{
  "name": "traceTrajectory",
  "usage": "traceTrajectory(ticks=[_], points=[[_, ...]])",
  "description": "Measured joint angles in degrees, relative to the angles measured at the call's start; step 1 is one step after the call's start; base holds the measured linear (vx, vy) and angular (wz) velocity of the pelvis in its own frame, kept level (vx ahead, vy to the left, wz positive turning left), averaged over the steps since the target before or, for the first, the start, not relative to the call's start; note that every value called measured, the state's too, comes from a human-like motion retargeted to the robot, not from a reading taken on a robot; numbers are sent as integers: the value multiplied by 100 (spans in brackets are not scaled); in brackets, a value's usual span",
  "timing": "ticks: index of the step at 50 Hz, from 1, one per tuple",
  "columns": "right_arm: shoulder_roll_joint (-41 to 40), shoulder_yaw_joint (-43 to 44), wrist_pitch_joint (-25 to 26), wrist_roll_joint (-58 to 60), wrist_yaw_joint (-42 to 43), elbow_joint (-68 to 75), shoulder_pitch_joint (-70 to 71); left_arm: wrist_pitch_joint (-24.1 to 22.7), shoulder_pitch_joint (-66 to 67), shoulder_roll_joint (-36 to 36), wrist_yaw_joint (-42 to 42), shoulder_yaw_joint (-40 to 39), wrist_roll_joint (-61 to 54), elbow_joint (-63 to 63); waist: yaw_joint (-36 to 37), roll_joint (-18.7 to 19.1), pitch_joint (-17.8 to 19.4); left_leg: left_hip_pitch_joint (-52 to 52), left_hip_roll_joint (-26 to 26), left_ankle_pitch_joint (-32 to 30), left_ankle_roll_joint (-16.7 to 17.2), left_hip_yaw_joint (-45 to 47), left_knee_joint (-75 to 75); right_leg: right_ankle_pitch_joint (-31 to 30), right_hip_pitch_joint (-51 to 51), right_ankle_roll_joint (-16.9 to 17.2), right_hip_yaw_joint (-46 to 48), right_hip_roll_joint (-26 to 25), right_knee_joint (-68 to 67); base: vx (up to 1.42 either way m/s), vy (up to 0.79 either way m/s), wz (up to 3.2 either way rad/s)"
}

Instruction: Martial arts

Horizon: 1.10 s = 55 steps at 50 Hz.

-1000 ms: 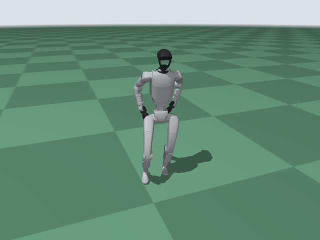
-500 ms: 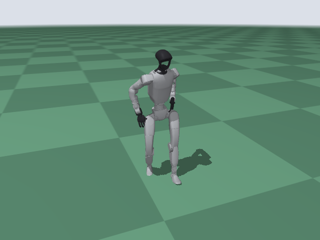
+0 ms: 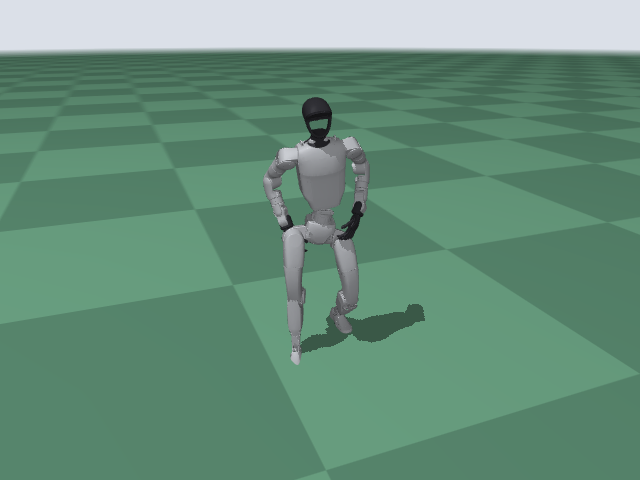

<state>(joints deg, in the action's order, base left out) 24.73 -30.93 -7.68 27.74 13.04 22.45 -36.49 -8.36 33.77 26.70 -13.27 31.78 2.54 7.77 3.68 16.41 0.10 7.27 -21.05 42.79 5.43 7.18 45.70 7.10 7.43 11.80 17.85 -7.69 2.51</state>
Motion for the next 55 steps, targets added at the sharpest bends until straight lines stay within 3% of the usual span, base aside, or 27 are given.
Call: traceTrajectory(ticks=[9,25,32,45,55], points=[[118,553,93,-88,-11,-336,418,-138,117,188,429,-606,77,-528,-385,-74,6,-146,820,127,-206,441,-1045,-413,464,320,284,705,-44,-20,16,-20],[516,1219,81,-950,-818,-2050,371,-9,984,644,213,-1207,-514,-1714,-171,-165,243,373,1497,-311,-456,1242,-1727,-1750,1211,320,2001,1555,-31,-18,8,-37],[647,1265,117,-1014,-935,-2608,310,62,1047,601,240,-1325,-381,-1846,-231,-224,150,533,1832,-701,-556,1273,-2279,-1931,1475,102,2227,1861,-48,-9,1,-7],[715,1065,249,-922,-818,-2812,411,115,810,482,452,-1138,-97,-1553,-381,-300,-143,405,2396,-1712,-707,1140,-3880,-2263,1971,-103,1829,2184,-66,-1,0,0],[1051,876,215,-803,-241,-3175,466,94,704,590,651,-775,-307,-1739,-469,-463,-3,249,2557,-2223,-707,1187,-4811,-2028,2166,-151,1756,2225,-71,-1,-5,-14]])
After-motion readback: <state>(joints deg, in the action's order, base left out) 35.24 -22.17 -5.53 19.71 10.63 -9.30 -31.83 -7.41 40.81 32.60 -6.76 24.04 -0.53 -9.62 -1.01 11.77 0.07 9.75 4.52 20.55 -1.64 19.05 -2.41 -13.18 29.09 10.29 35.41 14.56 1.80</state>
